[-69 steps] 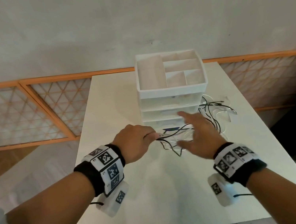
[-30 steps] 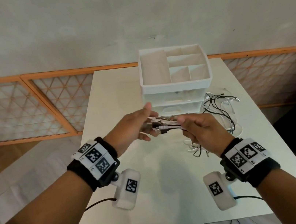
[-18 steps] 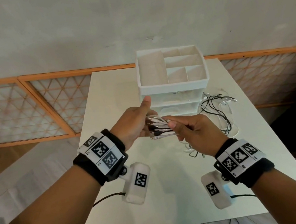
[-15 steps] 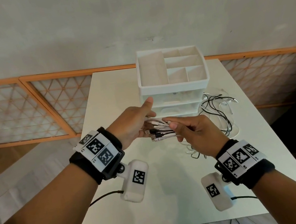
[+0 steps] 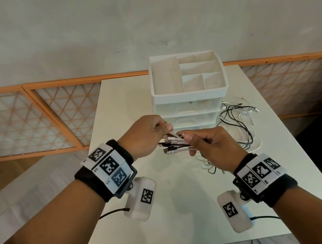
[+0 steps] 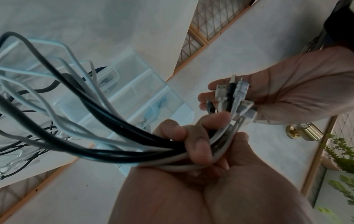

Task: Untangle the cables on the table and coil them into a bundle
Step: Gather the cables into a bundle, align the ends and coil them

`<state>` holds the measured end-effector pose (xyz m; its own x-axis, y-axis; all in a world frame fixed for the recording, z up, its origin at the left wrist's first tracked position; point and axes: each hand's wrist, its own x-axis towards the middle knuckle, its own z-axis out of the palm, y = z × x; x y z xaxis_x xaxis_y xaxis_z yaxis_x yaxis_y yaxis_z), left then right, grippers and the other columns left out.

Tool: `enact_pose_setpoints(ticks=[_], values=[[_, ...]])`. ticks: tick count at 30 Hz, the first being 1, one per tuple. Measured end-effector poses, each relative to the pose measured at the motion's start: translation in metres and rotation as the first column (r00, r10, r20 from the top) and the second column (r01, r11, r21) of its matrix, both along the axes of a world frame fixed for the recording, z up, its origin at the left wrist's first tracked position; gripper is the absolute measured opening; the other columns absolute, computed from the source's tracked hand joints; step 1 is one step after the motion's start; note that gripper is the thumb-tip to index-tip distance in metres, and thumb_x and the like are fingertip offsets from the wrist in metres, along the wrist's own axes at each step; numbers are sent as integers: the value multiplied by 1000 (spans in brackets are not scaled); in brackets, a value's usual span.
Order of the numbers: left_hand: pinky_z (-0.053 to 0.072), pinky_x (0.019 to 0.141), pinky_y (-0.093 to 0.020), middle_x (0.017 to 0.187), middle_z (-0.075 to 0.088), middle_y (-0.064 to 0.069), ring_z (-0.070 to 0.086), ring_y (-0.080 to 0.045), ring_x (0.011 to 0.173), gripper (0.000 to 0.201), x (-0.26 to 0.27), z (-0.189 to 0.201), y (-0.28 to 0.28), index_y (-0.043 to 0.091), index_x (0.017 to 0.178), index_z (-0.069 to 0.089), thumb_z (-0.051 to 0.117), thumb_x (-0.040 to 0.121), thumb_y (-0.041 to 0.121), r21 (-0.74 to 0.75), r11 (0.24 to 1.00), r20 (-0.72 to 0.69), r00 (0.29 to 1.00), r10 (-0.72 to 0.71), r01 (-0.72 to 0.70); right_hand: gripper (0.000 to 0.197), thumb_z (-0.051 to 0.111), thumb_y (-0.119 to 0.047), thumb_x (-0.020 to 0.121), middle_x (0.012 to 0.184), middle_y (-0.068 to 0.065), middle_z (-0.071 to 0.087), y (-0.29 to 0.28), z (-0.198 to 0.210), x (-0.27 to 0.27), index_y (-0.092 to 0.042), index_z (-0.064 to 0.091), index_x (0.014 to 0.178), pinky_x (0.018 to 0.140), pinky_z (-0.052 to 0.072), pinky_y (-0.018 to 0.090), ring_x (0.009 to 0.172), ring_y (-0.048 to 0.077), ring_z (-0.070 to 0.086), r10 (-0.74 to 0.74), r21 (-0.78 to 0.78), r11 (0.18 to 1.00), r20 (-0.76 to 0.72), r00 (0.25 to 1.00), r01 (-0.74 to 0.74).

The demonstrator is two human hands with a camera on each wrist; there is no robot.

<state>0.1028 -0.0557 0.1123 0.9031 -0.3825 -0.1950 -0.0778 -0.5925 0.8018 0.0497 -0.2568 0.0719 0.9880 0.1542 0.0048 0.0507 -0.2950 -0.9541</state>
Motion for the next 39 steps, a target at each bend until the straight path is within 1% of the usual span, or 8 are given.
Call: enact_pose_setpoints(ticks=[10,14,17,22,28,31,35,39], values=[[48,94,-31,119,70,3,64,-14,107,18,-9,-4,-21,20,81,63,60,94,32,-8,1000,173,985,-4,6,32,54,-26,101,63,2,65,8,1,6,-18,77,80,46,28,22,44,17,33,28,73,997,2,1000,-28],[47,100,-36,111,71,4,65,-13,106,32,-6,-16,-12,18,99,71,57,93,47,-291,938,-65,982,175,-187,25,61,-9,95,63,-12,67,8,8,-1,-21,72,113,58,39,9,47,3,51,38,143,989,22,999,-40],[54,95,-44,115,69,0,66,-17,109,60,-12,-22,-9,29,124,58,59,79,69,-414,890,-331,942,50,-192,32,68,-17,91,88,21,74,8,8,1,-40,72,113,72,42,29,63,34,52,109,184,977,23,994,-111],[60,78,-39,106,66,-10,69,-16,85,86,-17,-28,-14,21,141,40,86,68,23,-471,879,-187,982,-19,-73,34,68,-19,90,106,-1,77,6,7,4,-42,71,114,97,52,39,105,24,70,128,102,986,71,989,-135],[53,55,-34,85,63,-10,63,-26,62,89,-16,-31,-12,40,148,28,79,77,25,-523,852,-46,999,16,-37,23,52,-13,101,72,-13,66,7,19,1,-21,72,108,74,43,14,70,2,56,207,19,978,99,973,-210],[56,60,-36,88,60,-11,64,-24,62,68,-16,-31,-14,36,141,39,73,81,32,-519,854,-2,1000,26,-23,14,59,-13,98,85,2,72,8,22,-2,-16,72,105,75,51,30,79,23,64,234,26,971,90,968,-237],[55,57,-34,87,63,-12,66,-26,59,35,-16,-34,-18,29,121,53,67,89,33,-468,883,70,994,79,-37,19,64,1,91,83,-1,73,9,22,-1,-13,69,103,63,44,11,66,1,62,206,-17,979,24,978,-205],[58,56,-40,80,69,-5,67,-26,60,21,-19,-37,-23,25,109,62,63,92,37,-435,897,137,980,144,-71,33,57,-3,89,82,-3,73,11,20,4,-31,68,104,56,47,24,57,9,54,152,-142,979,26,988,-147]])
